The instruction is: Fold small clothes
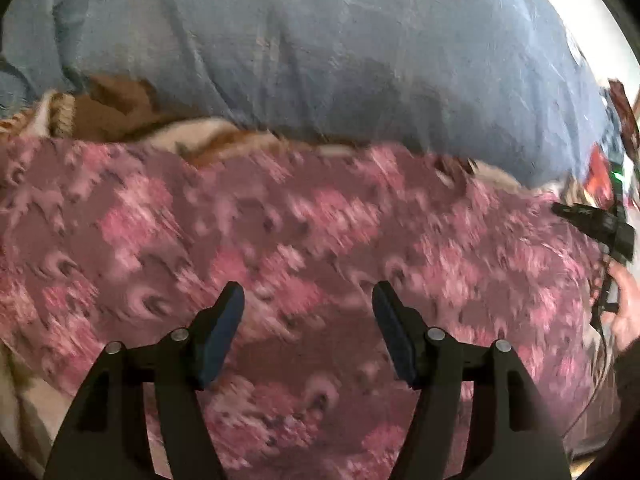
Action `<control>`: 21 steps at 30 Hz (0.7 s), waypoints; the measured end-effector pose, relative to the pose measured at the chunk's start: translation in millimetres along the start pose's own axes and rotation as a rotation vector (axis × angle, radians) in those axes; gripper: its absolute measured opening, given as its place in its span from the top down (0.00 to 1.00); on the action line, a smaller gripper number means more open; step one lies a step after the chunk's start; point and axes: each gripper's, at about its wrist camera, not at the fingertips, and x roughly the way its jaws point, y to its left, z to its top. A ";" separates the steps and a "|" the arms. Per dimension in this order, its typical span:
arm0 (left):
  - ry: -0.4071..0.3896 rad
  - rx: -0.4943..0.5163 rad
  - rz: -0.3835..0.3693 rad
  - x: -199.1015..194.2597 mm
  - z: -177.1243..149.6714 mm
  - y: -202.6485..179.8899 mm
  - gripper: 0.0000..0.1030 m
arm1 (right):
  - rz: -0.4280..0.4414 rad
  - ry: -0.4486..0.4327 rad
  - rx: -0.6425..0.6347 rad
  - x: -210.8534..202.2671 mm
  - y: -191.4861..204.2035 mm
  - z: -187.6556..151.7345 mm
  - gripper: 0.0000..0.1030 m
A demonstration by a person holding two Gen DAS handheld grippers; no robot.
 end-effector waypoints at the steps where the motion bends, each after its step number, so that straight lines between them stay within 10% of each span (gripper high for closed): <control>1: -0.015 -0.021 0.034 1.0 3.9 5.4 0.36 | 0.031 -0.051 0.068 -6.9 -10.2 5.6 0.96; 6: 0.034 -0.019 0.117 22.9 0.3 14.9 0.34 | -0.016 0.129 0.099 42.3 -24.1 0.6 0.96; 12: -0.018 -0.028 0.008 -4.9 4.0 1.1 0.31 | 0.232 -0.089 0.173 -28.5 -26.8 -22.0 0.87; 17: 0.040 0.077 0.104 20.8 -13.3 -18.9 0.29 | 0.161 0.092 0.047 7.3 1.1 -78.0 0.89; 21: 0.014 0.138 0.116 13.7 -16.7 -26.0 0.27 | 0.190 -0.012 0.149 -25.5 -24.9 -77.9 0.89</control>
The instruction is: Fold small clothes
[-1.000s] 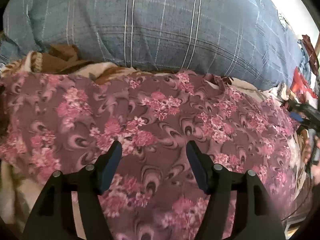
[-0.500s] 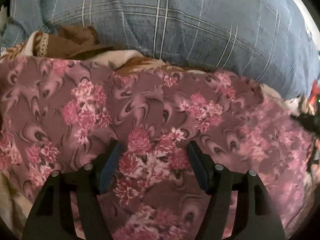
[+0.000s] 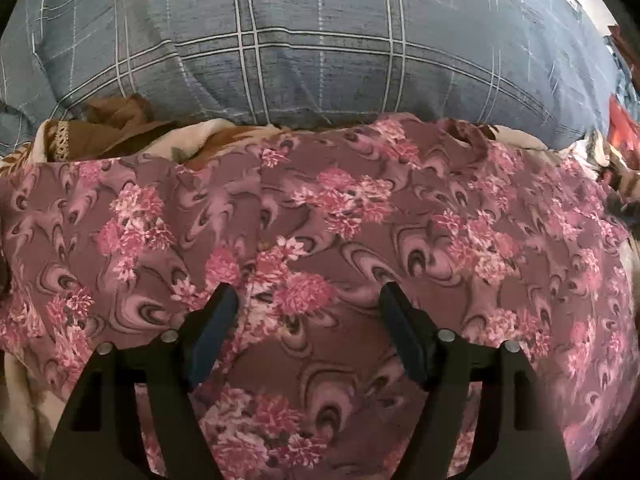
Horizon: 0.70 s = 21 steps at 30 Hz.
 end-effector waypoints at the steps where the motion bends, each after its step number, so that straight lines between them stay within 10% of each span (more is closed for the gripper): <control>1: 0.007 -0.017 -0.014 0.6 0.1 3.1 0.27 | -0.010 -0.082 0.062 -23.6 -20.3 5.7 0.85; 5: 0.002 -0.021 -0.022 -2.0 -1.0 3.8 0.25 | -0.196 -0.281 0.322 -86.0 -110.6 17.1 0.41; 9: 0.000 -0.008 -0.018 3.8 -0.1 2.6 0.21 | -0.319 -0.278 0.470 -92.4 -180.4 22.5 0.41; 17: 0.002 -0.002 -0.060 10.8 0.3 6.2 0.14 | -0.110 -0.292 0.658 -48.4 -232.2 46.3 0.41; 20: 0.003 -0.001 -0.066 12.1 1.0 6.9 0.13 | -0.094 -0.294 0.682 -36.2 -240.9 57.1 0.56; 21: 0.003 -0.002 -0.068 12.0 1.1 7.2 0.13 | -0.096 -0.294 0.662 -40.8 -237.3 59.3 0.86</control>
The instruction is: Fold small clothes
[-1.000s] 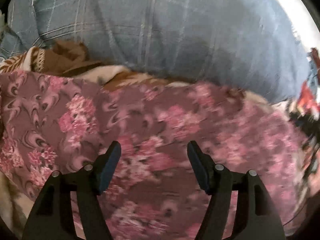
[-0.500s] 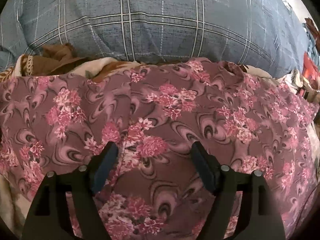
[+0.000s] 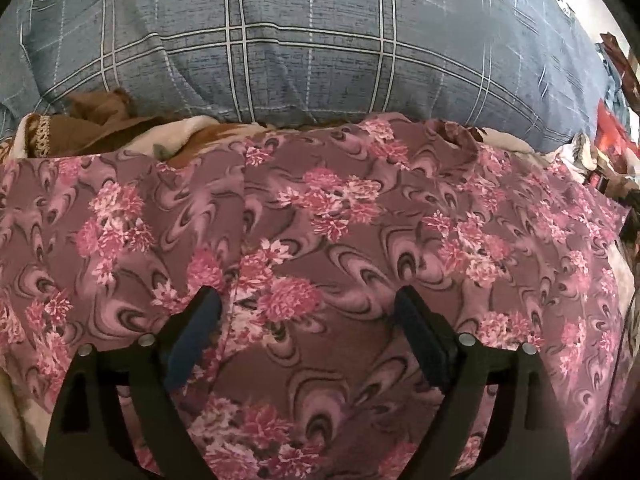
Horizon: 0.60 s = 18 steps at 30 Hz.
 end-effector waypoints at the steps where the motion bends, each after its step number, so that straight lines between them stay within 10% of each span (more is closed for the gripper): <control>1: 0.000 -0.001 -0.002 -0.1 0.1 0.2 0.13 | -0.024 0.000 -0.055 -2.2 9.3 3.4 0.89; 7: 0.011 -0.028 -0.027 -3.9 6.0 4.1 0.13 | -0.063 -0.158 -0.182 -44.8 32.7 36.9 0.90; 18: 0.037 -0.107 -0.040 -2.9 10.7 19.0 0.13 | 0.003 -0.079 -0.287 -43.7 74.3 -2.6 0.89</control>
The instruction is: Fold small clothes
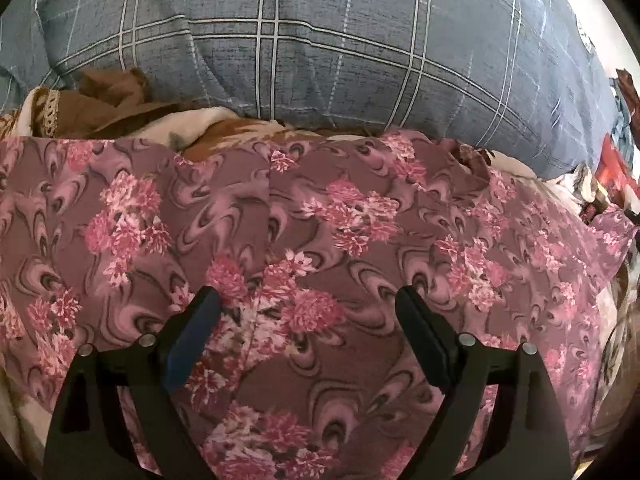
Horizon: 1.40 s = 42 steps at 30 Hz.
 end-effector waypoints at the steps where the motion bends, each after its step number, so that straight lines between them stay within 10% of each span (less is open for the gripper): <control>1: 0.005 -0.008 -0.008 -0.9 0.4 0.9 0.13 | 0.038 0.017 -0.021 -3.4 13.2 -9.4 0.89; 26: 0.027 -0.196 -0.183 -49.1 22.4 46.3 0.13 | 0.459 0.452 -0.540 -22.0 325.8 -300.5 0.84; 31: 0.039 -0.244 -0.201 -46.6 24.6 60.0 0.13 | 0.501 0.563 -0.589 -26.3 341.3 -356.1 0.52; 36: 0.110 -0.279 -0.278 -31.2 19.6 56.0 0.13 | 0.537 0.623 -0.641 -46.1 326.5 -376.7 0.51; 42: 0.210 -0.207 -0.388 -8.6 9.3 9.9 0.13 | 0.507 0.549 -0.522 -73.8 241.9 -323.2 0.46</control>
